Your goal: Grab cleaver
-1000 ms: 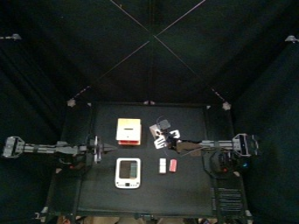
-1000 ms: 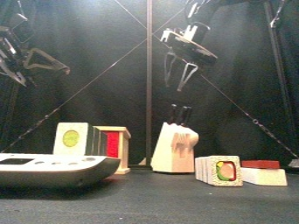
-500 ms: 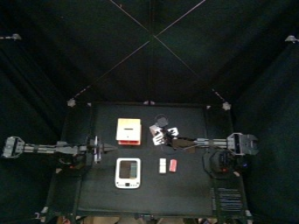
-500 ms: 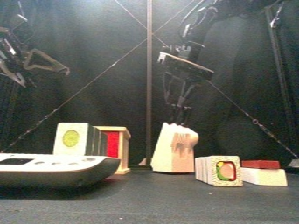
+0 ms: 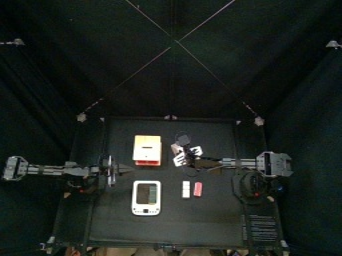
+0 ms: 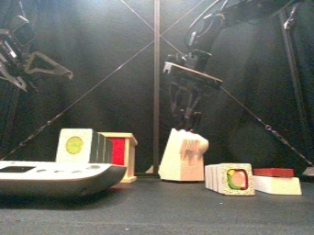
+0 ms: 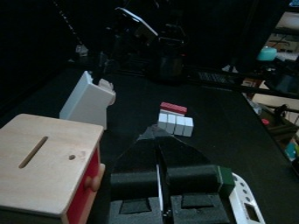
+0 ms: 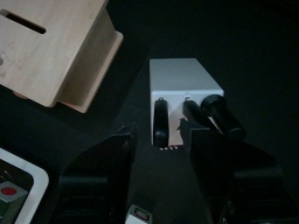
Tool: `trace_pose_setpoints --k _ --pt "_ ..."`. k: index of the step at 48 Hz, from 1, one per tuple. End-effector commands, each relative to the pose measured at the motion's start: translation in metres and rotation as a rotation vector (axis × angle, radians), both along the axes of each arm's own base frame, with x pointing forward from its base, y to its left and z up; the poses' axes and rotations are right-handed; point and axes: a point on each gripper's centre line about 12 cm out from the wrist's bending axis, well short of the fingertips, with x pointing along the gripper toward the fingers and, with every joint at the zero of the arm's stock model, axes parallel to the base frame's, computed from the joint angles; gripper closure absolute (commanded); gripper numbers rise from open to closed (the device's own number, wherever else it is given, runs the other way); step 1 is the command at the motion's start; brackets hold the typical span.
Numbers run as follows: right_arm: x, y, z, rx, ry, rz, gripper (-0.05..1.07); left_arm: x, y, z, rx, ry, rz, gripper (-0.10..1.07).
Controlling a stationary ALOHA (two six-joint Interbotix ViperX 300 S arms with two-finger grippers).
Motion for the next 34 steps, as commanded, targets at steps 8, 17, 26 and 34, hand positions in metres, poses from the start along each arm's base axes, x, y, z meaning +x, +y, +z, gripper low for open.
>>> trace_pose_setpoints --k 8,17,26,34 --pt "0.0001 -0.0034 0.0083 -0.008 -0.024 -0.005 0.23 0.0017 0.0004 0.0044 0.004 -0.013 0.001 1.0" --pt "-0.0001 -0.0046 0.0077 -0.009 -0.021 -0.007 0.28 0.0014 0.0012 0.0038 0.003 -0.012 0.006 1.0" --pt "0.0014 -0.0054 0.0073 -0.002 -0.034 -0.004 0.4 0.0013 0.0015 0.0038 0.003 -0.012 0.007 1.0" --pt "0.0 -0.0081 0.0053 0.001 -0.035 -0.013 0.45 0.0014 0.0013 0.0038 0.001 -0.012 0.007 1.0"
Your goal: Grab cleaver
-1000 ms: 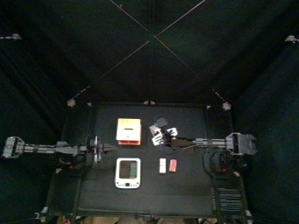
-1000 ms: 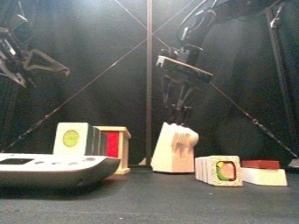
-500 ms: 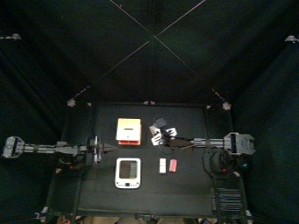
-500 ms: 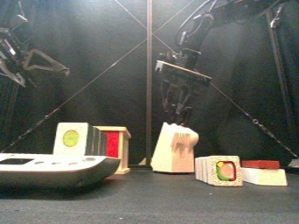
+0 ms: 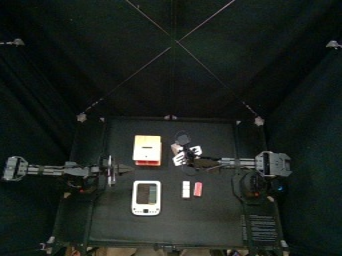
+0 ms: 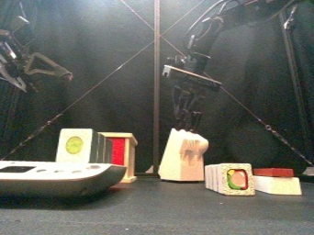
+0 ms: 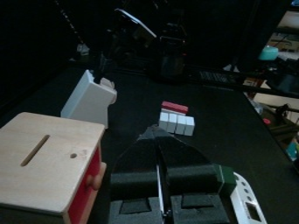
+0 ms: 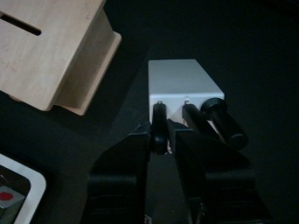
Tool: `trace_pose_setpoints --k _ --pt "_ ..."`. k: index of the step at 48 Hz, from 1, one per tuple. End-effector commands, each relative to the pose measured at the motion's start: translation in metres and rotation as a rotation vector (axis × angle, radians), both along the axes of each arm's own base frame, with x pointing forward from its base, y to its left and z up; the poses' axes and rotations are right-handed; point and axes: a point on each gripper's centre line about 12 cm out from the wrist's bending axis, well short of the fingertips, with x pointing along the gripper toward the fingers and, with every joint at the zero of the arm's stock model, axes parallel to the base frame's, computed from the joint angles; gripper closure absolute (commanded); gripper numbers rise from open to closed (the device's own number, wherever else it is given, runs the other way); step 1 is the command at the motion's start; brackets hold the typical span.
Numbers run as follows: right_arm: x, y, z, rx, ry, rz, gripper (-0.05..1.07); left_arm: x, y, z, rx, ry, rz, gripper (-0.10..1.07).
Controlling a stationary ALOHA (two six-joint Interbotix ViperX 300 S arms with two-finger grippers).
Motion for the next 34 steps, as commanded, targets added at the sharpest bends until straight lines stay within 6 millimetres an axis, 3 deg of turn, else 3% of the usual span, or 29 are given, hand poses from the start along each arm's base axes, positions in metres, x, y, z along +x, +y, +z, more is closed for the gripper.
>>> trace_pose_setpoints --k 1,34 --pt "-0.0016 -0.0039 0.009 -0.003 -0.029 -0.011 0.46 0.002 0.0008 0.0047 0.002 -0.014 0.003 1.0" --pt "-0.0015 -0.0038 0.0085 0.003 -0.03 -0.019 0.47 0.002 0.0009 0.0046 -0.001 -0.014 0.004 1.0"
